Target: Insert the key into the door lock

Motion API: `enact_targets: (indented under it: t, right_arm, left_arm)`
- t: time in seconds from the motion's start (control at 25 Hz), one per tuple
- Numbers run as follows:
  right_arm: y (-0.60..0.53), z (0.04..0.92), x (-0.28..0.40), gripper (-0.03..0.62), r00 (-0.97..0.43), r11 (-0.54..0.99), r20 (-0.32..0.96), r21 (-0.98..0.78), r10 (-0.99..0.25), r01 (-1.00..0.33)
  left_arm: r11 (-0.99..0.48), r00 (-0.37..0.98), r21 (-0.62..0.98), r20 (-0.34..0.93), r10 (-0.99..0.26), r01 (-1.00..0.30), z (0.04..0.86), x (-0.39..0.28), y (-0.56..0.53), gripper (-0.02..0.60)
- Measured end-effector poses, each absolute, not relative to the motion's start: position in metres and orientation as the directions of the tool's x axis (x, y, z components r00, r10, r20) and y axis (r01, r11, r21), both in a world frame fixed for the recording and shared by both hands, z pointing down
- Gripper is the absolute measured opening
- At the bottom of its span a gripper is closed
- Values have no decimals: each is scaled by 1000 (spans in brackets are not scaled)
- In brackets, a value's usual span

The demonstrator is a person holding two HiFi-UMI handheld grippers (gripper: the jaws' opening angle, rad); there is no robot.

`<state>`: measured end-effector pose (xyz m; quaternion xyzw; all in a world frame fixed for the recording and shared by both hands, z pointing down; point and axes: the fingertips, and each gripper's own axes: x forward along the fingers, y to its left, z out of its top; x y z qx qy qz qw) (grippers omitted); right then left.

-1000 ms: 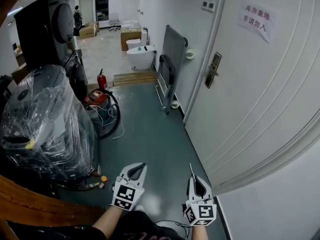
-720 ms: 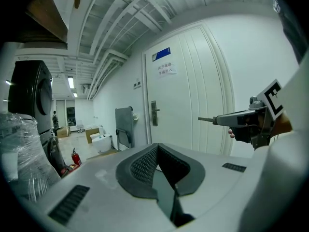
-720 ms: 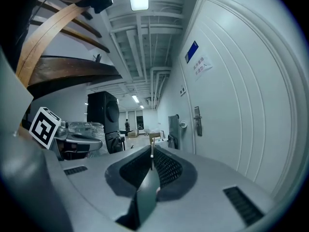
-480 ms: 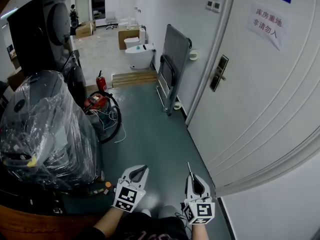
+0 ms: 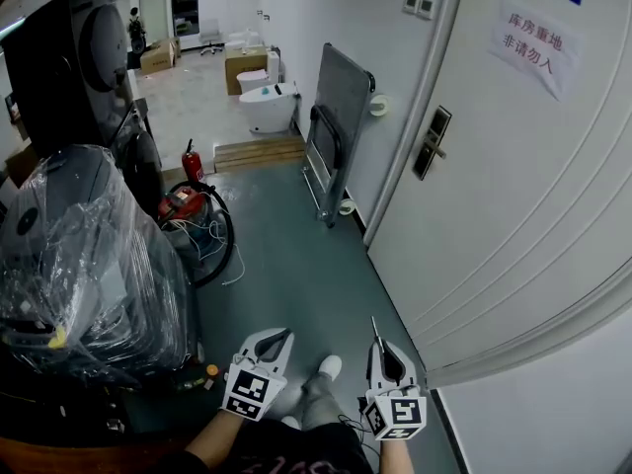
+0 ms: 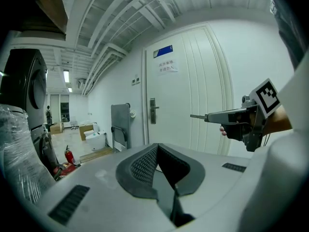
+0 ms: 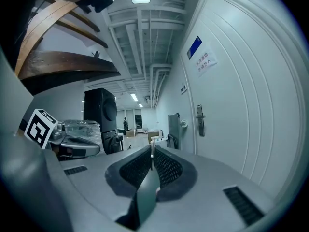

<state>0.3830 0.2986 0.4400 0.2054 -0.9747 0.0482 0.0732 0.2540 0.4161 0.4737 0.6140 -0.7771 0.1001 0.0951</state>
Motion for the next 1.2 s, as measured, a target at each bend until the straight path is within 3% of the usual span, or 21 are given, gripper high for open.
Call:
enact_targets:
  t: [0.48,1.2]
  right_arm:
    - [224,463,327,80,-893,902,177,-56,-414,-429]
    - [9,472,186,80,-889,899,208,-78,-408,-431]
  left_arm:
    - [199,-208,-59,288,-935,-978,490,197,341,12]
    - [158,-174,-75,345,-922,-985,493,63,122,12]
